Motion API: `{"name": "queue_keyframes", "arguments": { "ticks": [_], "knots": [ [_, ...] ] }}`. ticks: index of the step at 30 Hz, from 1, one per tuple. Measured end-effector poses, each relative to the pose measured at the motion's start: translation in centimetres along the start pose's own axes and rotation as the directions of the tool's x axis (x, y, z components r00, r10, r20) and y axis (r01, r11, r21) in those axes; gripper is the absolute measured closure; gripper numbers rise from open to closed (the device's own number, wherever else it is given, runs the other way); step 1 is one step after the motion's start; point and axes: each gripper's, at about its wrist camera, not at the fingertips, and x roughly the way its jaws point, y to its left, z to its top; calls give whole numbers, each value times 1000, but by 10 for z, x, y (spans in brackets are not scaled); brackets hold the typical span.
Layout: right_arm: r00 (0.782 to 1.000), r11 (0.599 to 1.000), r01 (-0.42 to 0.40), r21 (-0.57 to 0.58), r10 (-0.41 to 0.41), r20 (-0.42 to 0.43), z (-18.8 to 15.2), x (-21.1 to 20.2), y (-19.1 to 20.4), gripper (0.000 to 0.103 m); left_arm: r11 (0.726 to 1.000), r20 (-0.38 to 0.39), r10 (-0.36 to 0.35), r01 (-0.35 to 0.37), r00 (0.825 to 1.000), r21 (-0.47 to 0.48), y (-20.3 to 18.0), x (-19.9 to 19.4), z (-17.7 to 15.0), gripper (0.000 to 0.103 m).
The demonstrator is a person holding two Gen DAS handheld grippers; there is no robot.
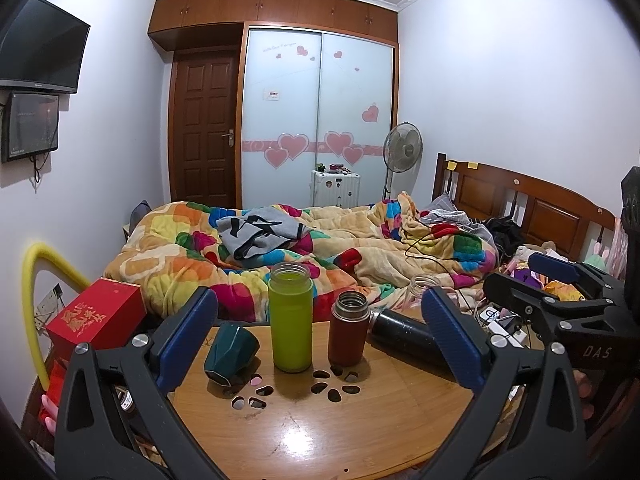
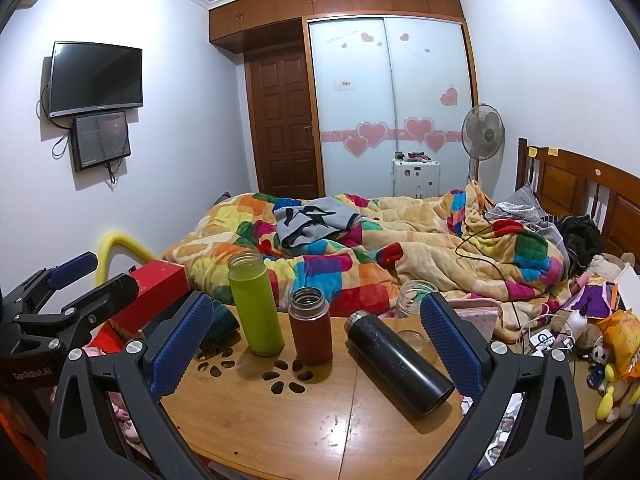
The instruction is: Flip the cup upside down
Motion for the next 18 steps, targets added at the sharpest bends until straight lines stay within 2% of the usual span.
{"name": "queue_keyframes", "arguments": {
  "ticks": [7,12,15,18],
  "knots": [
    [1000,1000,-11,3,11,3,-1,3,-3,0,1000,2,-2,2,1000,4,0,2,-2,0],
    [1000,1000,-14,12,14,-1,-5,9,-6,0,999,-20,39,-39,999,3,3,19,-4,0],
    [1000,999,-17,31,18,-22,-10,20,-15,0,999,-58,34,-34,998,-9,11,40,-7,0],
    [999,999,-16,48,19,-49,-16,30,-23,0,999,-144,29,-32,989,-19,23,83,-14,0]
  ]
}}
